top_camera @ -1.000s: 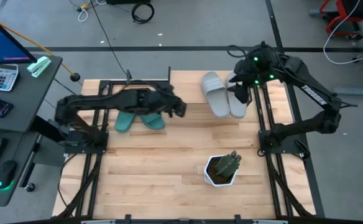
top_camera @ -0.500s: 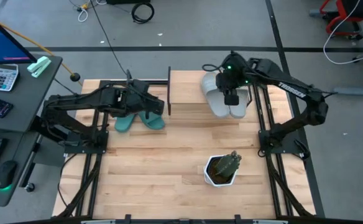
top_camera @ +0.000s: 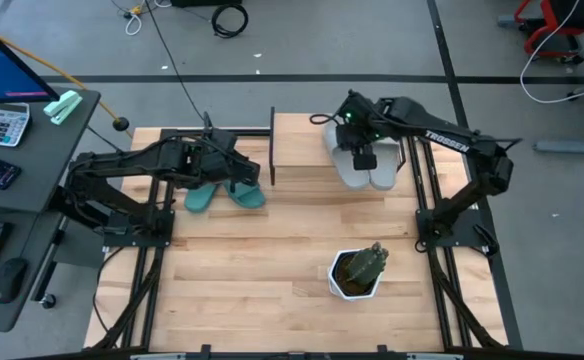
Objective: Pick and place slides into the shelf
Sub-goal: Put the gray slipper on the shelf
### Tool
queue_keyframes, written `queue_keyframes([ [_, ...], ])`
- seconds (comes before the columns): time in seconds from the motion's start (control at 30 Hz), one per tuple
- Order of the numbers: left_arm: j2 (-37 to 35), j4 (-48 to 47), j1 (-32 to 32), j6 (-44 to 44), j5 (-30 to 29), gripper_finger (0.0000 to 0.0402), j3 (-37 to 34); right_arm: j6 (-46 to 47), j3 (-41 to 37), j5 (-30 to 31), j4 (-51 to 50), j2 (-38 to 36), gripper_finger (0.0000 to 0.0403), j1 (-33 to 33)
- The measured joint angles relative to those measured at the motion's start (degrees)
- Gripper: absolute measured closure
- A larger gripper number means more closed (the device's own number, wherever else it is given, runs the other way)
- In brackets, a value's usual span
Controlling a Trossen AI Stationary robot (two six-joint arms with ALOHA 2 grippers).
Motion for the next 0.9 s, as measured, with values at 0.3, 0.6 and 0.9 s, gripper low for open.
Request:
queue_keyframes([
  [0.3,0.0,-0.06,0.07,0.2,-0.01,0.0228,0.0,1.15,0.0,3.05,0.64,2.45,0.0211,-0.08],
  [0.6,0.0,-0.06,0.03,0.6,-0.01,0.0228,0.0,6.67,0.0,4.8,0.82,4.63,0.0267,-0.2],
  [0.9,0.0,-0.09,0.03,0.6,0.01,0.0228,0.0,10.64,0.04,5.41,1.06,3.85,0.0387,-0.19],
])
